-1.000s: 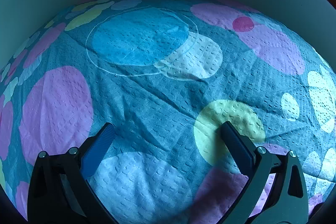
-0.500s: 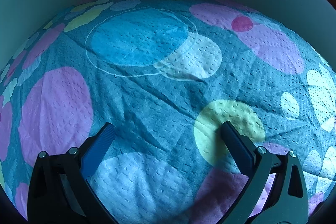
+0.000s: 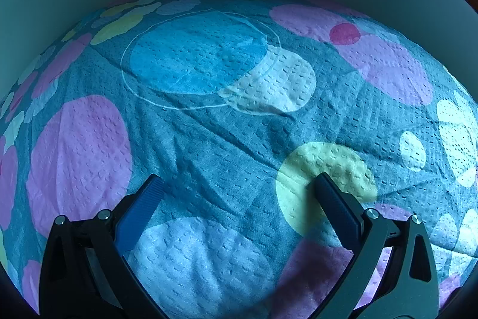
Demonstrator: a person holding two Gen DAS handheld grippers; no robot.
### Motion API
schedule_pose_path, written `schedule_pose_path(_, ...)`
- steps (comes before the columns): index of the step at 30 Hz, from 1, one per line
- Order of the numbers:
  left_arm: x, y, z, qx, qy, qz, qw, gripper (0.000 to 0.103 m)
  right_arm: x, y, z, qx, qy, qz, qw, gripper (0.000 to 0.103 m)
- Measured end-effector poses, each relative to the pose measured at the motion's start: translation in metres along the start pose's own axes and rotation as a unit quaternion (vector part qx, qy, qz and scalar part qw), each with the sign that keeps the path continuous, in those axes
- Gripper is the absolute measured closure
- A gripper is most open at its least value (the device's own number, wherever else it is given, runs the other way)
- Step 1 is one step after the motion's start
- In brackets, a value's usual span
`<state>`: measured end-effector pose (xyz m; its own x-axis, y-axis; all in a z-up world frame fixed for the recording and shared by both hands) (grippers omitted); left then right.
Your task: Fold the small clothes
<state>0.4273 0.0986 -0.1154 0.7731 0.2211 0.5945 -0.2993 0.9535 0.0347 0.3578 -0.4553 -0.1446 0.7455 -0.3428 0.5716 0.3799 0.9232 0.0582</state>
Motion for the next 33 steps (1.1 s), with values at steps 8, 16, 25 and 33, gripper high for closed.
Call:
schedule_pose_path(8, 0.0025, -0.0006, 0.0047, 0.0, 0.001, 0.0, 1.0, 0.002, -0.001, 0.0008, 0.0012, 0.0, 0.0, -0.002, 1.0, 0.005)
schedule_pose_path(16, 0.0026, -0.0003, 0.0039, -0.001, 0.001, 0.001, 1.0, 0.002, -0.0024, 0.0019, 0.0009, -0.001, 0.0, -0.001, 1.0, 0.005)
schedule_pose_path(25, 0.004, 0.0012, 0.0088, 0.0, 0.001, 0.0, 1.0, 0.002, -0.003, 0.0029, 0.0027, 0.0, 0.001, -0.003, 1.0, 0.005)
schedule_pose_path(33, 0.0018, -0.0007, 0.0022, -0.001, 0.0, 0.001, 1.0, 0.002, -0.0044, 0.0042, 0.0048, -0.002, -0.002, -0.004, 1.0, 0.005)
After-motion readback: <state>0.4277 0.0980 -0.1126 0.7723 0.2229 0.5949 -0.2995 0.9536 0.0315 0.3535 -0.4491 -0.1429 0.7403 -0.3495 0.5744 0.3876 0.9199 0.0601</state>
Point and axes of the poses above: each gripper's, at about its wrist camera, not at the fingertips, and z roughly against the way its jaws point, y to its left, x to its top, the point moved 5 cm from there along -z, roughly the way its jaws point, and after that the axes turned 1 degree about -z, right-handed, at the moved point
